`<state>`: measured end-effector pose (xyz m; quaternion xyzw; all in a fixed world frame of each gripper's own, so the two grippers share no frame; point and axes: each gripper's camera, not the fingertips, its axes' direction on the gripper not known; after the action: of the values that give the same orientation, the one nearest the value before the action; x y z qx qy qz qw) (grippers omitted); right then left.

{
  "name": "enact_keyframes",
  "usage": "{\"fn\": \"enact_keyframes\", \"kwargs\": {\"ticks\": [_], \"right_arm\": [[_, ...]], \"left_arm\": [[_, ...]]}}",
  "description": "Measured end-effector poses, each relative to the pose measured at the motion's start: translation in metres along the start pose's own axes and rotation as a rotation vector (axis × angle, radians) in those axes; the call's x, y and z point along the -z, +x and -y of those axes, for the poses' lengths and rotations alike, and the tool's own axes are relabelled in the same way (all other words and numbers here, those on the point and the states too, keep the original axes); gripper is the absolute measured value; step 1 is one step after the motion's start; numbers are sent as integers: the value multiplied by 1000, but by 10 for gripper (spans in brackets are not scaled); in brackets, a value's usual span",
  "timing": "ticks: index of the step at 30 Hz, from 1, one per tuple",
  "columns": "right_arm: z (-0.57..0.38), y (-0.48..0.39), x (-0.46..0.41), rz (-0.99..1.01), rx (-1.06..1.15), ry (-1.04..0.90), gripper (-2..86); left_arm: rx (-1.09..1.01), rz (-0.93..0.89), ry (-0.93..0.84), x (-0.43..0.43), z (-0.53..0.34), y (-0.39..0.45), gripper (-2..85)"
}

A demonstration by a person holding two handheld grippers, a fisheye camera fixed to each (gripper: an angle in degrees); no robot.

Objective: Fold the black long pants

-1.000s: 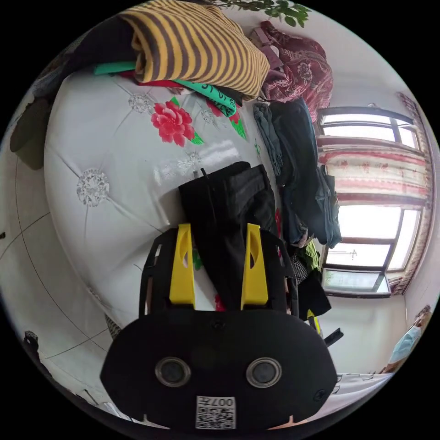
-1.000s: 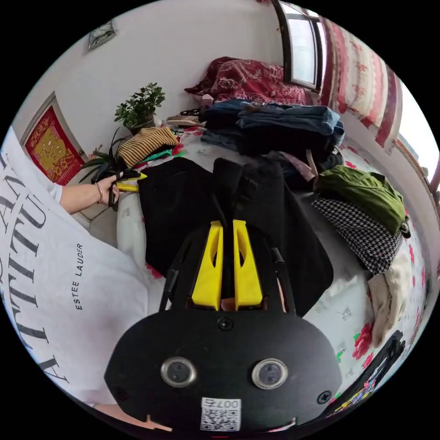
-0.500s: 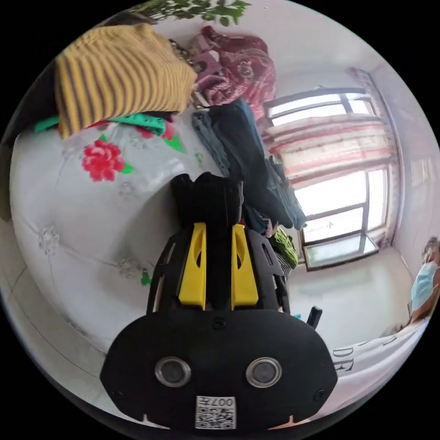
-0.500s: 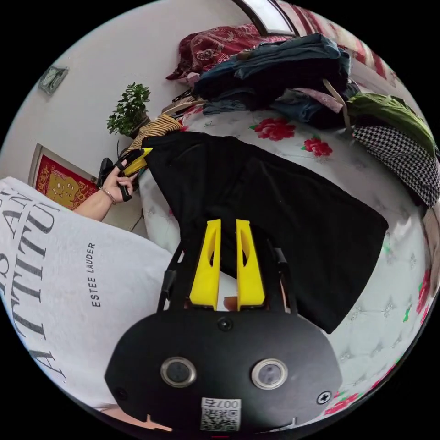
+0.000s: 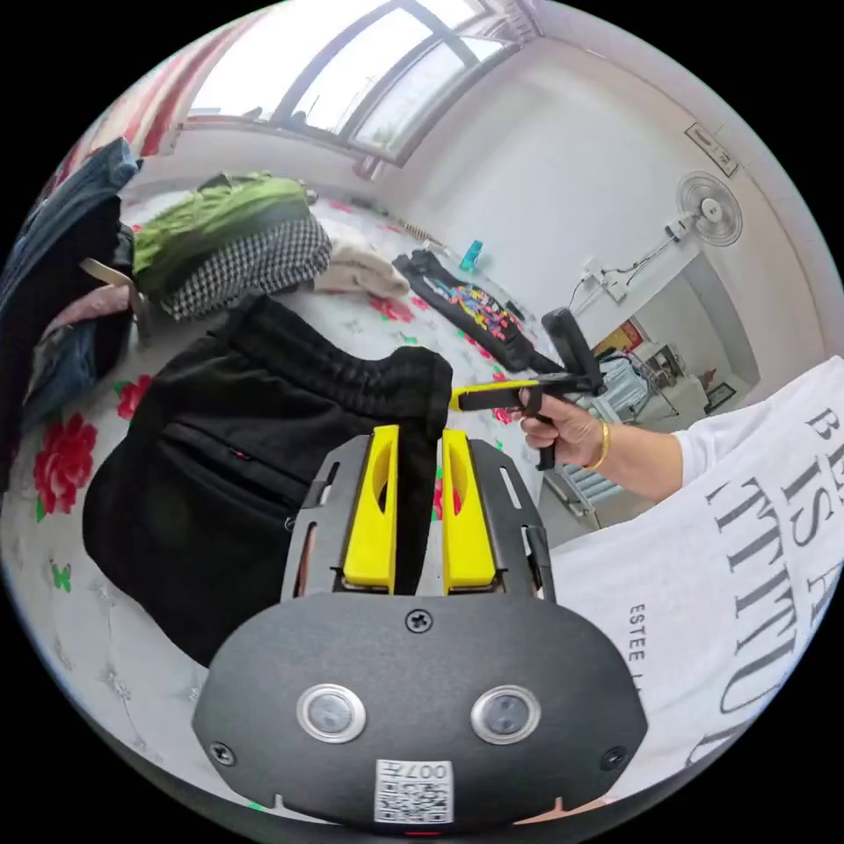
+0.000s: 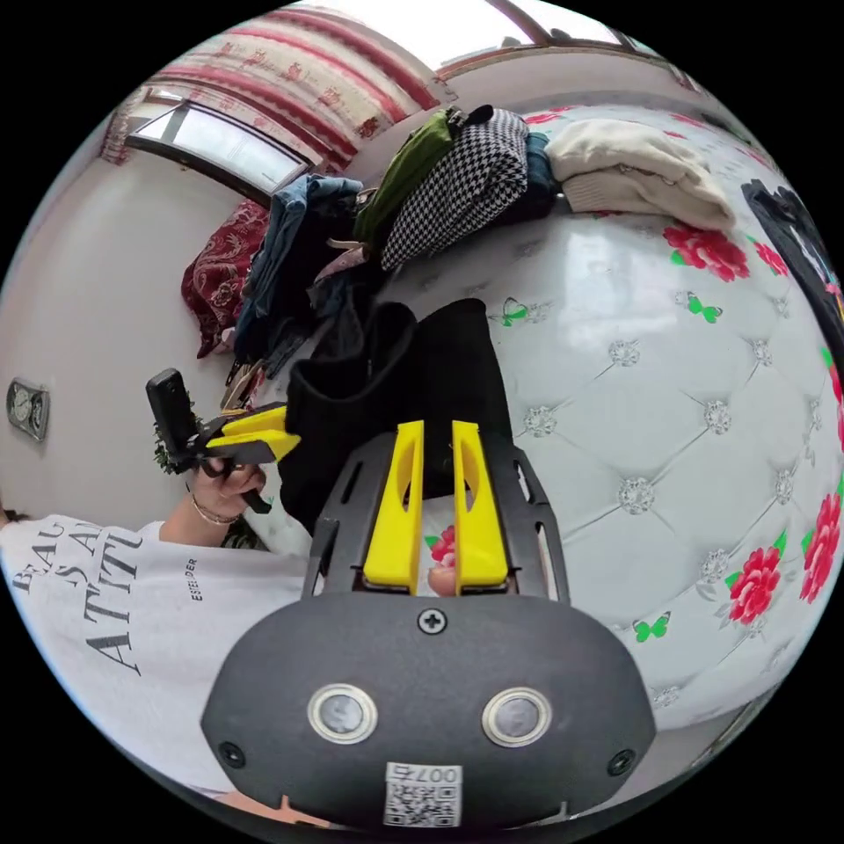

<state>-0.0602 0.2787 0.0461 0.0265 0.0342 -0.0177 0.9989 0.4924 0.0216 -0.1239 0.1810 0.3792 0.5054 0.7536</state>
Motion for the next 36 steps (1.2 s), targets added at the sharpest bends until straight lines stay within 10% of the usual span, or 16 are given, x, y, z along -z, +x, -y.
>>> {"fn": "enact_keyframes", "kwargs": {"ticks": [11, 20, 36], "right_arm": [[48, 102, -24, 54, -85, -34, 86], [88, 113, -90, 74, -39, -193, 46], [211, -28, 148, 151, 372, 339, 11]], "left_arm": [[464, 233, 158, 67, -136, -76, 93], [718, 71, 82, -2, -178, -168, 144], [98, -24, 404, 83, 68, -68, 42]]}}
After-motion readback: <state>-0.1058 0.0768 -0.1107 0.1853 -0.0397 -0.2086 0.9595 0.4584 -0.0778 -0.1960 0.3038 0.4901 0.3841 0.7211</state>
